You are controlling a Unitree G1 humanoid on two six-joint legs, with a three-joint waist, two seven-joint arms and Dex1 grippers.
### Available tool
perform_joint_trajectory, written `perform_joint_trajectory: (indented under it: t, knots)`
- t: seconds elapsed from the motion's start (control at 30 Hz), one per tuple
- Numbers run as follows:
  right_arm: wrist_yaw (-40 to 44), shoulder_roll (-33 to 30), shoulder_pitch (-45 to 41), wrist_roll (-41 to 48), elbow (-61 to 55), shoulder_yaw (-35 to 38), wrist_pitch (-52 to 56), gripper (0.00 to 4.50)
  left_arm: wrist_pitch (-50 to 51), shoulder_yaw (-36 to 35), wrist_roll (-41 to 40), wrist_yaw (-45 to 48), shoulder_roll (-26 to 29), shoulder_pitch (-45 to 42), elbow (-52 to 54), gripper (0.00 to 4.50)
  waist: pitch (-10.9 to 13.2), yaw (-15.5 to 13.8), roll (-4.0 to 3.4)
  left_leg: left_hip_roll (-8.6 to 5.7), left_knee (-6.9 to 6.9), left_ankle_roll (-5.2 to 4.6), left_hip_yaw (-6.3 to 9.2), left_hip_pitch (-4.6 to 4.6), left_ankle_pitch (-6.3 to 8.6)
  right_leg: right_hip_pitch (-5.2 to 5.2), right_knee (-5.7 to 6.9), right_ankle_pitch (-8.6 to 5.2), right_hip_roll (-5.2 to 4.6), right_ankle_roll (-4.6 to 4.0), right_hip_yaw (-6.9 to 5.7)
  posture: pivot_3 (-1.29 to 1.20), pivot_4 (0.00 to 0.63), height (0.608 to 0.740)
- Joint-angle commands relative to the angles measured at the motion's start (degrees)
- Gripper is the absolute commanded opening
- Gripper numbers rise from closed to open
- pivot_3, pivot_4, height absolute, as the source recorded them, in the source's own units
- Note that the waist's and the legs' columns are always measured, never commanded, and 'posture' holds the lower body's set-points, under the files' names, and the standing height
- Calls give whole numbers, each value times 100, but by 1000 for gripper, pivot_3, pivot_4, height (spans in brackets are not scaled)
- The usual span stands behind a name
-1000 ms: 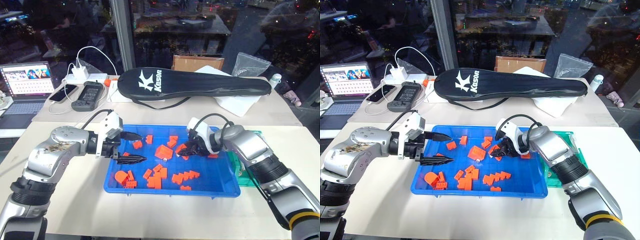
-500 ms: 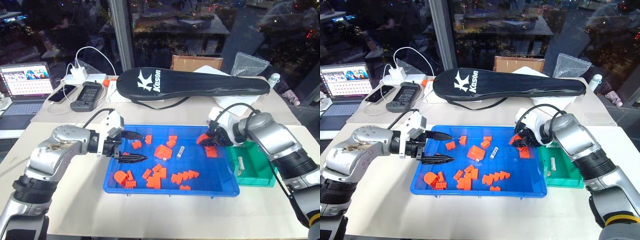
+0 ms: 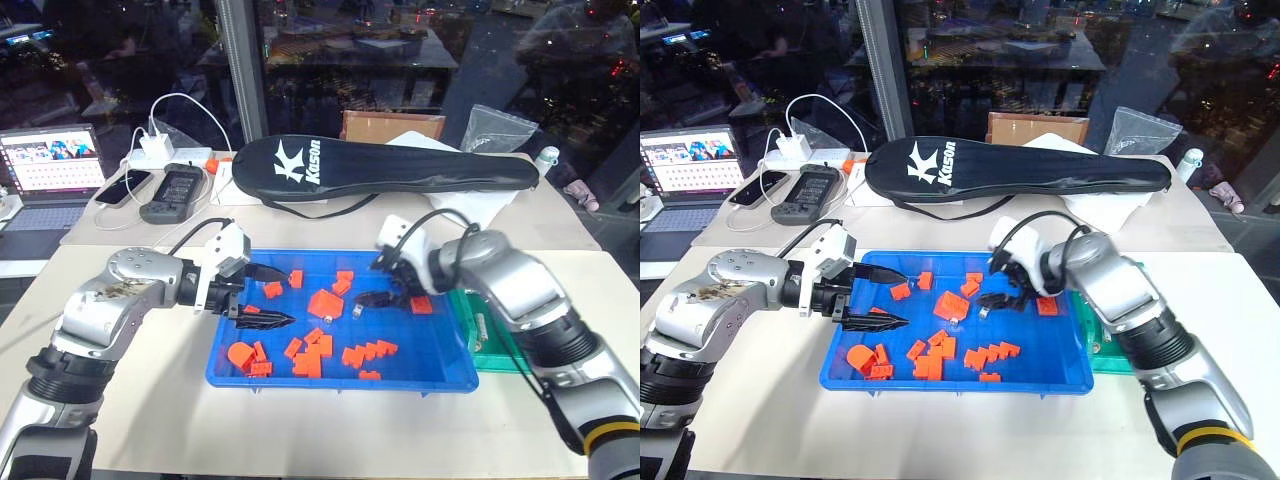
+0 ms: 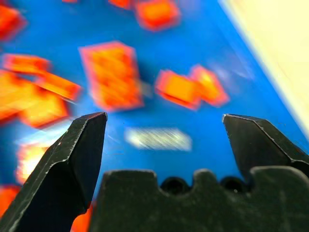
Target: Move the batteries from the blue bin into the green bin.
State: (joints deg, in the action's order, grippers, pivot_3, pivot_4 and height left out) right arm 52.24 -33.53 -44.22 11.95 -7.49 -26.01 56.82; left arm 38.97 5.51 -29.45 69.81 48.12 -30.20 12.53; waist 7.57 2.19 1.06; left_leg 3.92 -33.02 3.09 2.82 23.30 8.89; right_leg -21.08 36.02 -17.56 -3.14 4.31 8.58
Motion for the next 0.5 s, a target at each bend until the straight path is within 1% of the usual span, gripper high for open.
perform_joint_trajectory:
  t: [0.03,0.1,0.17,0.3,0.5]
  knots:
    - [-293,269,-114,-335,674,-98,-379,4453,-84,-109,-11,35,89,-85,114,4500,0,0,0,0,-1,1,0,2,0,-1,0,0,0,0,0,0,150,740]
    - [-465,459,-188,-368,990,24,-380,4453,-65,-127,-13,20,98,-66,130,4500,0,8,0,0,0,1,0,0,-1,-1,2,0,1,0,0,0,150,740]
    - [-495,500,-226,-370,1084,101,-357,4453,-38,-161,-33,12,118,-62,144,4500,0,20,0,1,2,1,0,1,-1,-3,4,1,1,-1,0,0,150,740]
    - [-416,372,-230,-336,911,167,-249,4453,-20,-204,-52,15,175,-23,177,4500,0,22,0,1,4,1,1,0,-1,-2,6,6,2,-10,0,0,150,740]
    - [-464,189,-193,-311,685,357,-49,4453,-29,-199,-68,13,207,-7,175,4500,0,21,0,1,4,1,1,-1,-1,-2,5,1,1,-1,0,0,150,740]
